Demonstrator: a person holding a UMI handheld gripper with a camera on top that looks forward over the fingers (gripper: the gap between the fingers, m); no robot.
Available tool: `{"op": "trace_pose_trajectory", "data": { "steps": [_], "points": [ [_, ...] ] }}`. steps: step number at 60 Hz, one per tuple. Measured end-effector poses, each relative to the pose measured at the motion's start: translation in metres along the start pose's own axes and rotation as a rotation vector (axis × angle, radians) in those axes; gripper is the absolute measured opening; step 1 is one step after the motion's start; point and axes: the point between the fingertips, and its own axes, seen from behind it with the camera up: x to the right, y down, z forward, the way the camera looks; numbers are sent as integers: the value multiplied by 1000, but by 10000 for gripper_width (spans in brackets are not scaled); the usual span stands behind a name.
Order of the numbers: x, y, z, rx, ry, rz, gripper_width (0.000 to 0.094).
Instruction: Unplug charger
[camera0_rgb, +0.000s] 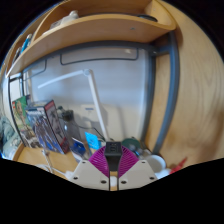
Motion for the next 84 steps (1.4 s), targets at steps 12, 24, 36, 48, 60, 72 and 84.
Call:
{"op": "trace_pose_trajectory", "data": {
  "steps": [12, 24, 36, 48, 60, 72, 84],
  "points": [
    [71, 125, -26, -308, 95, 33, 85],
    [84, 217, -22, -529, 73, 60, 84],
    [87, 234, 1, -579, 82, 50, 170],
    [95, 234, 24, -540, 108, 2, 258],
    [93, 214, 20, -467, 133, -7, 596],
    [67, 132, -24, -295, 156, 34, 846],
    [8, 56, -97, -105, 154, 62, 853]
  ]
}}
